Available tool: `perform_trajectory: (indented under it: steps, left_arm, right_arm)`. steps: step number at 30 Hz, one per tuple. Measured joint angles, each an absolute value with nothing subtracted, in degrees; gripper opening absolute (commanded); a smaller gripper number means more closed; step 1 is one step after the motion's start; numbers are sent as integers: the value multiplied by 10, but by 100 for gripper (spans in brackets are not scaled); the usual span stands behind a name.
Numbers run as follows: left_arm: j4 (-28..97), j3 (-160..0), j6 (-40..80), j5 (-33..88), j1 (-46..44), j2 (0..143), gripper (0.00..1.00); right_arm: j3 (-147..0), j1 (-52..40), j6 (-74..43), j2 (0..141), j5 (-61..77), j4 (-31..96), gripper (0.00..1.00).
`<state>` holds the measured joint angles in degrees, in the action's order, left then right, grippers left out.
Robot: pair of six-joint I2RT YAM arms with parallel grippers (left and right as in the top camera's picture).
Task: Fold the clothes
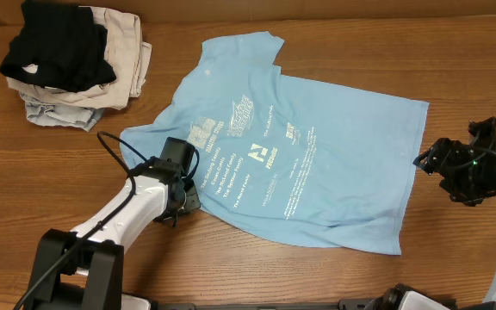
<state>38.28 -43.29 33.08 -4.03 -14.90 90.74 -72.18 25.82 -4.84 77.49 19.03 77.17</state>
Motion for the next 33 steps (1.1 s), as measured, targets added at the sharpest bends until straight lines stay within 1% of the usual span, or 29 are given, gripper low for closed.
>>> perform_trajectory:
  steps: [2,4,7,11,15,20,24,28,30,33]
  left_arm:
    - [409,-448,331,-42,-149,915,4]
    - [470,-468,329,-48,-149,932,4]
    - [618,-520,324,-63,-149,956,4]
    - [760,-670,306,-85,-149,963,4]
    - [833,-811,279,-95,-149,962,4]
    - [855,-888,247,-99,-149,961,4]
    - [838,-898,234,-107,-149,961,4]
    - [823,-898,233,-111,-149,961,4]
    - [811,-898,231,-112,-149,961,4]
    - [789,-899,226,-114,-149,961,4]
  right_arm:
    - [-722,258,-48,775,190,772,74]
    - [-722,258,-49,775,190,773,74]
    - [-722,258,-49,775,190,777,73]
    - [-721,258,-49,775,190,792,73]
    - [-721,258,-49,775,190,813,72]
    - [-720,258,-49,775,190,851,72]
    - [-715,258,-55,775,192,877,67]
    - [-672,258,-59,775,206,880,57]
    - [-633,257,-59,775,221,872,50]
    - [-572,244,-65,775,245,850,45]
